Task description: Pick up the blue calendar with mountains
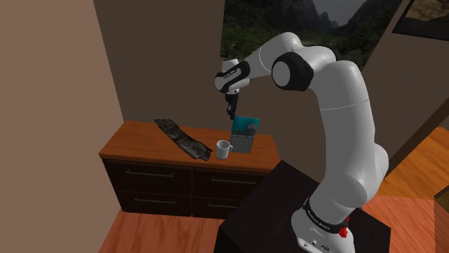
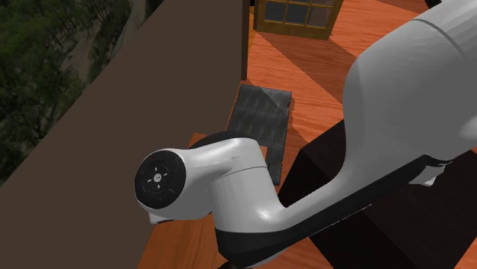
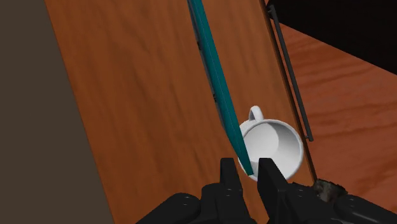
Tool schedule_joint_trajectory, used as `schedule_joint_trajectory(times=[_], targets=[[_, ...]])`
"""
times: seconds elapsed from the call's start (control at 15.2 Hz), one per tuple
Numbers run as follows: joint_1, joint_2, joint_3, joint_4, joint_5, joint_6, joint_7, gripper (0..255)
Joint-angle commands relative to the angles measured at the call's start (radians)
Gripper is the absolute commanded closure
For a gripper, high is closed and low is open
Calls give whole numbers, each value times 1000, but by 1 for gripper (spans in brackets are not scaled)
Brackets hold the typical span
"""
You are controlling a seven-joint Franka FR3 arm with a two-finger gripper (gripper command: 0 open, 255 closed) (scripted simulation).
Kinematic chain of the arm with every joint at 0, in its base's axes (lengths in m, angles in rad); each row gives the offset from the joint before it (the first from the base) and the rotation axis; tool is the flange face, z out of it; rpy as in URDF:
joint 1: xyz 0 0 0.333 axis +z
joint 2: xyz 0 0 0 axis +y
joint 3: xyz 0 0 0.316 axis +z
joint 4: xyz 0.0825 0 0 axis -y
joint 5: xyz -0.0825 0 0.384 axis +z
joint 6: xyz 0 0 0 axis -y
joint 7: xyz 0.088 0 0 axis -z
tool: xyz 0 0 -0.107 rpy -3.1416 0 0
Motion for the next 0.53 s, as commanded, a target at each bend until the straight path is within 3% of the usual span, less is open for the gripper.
schedule_joint_trajectory(times=[0.0,0.46], targets=[[0,0,0,0,0,1,0,255],[0,-6,-1,3,-1,-9,-1,255]])
